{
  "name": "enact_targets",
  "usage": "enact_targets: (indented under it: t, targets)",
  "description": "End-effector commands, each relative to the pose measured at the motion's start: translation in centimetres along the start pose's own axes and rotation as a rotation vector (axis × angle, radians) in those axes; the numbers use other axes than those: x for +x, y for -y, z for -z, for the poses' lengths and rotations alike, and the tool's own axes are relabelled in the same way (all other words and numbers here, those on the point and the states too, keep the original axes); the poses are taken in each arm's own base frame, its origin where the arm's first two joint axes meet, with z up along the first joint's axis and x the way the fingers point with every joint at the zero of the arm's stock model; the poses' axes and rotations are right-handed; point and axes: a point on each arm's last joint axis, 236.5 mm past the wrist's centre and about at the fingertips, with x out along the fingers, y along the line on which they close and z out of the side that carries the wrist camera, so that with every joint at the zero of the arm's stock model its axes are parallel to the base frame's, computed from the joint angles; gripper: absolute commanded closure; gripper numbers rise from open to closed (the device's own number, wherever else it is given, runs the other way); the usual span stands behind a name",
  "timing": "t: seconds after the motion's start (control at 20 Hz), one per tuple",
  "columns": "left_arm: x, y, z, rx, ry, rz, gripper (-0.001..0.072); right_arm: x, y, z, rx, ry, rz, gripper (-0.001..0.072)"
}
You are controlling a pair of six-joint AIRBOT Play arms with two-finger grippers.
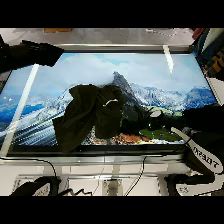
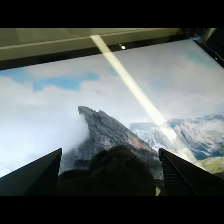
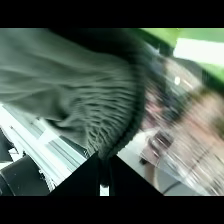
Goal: Fold the clothes and pants, and hang the long-sleeved shirts on hangers.
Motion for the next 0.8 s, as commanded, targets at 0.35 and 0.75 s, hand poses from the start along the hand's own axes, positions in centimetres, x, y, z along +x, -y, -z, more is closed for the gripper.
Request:
enact_targets:
  t: [0.35,0.75]
  targets:
    - [-0.4,-3.0,1.1,-0.050,-0.040,-0.106,-0.0001,-11.4,-4.8,-9.2,-0.301,0.326,0.038,0.0686]
    - [-0.8,-6.7,22.0,-0.364,-0.720,-0.114,0.0000,-21.3,0.3,-8.8,-0.257,0.392,0.141,0.0686]
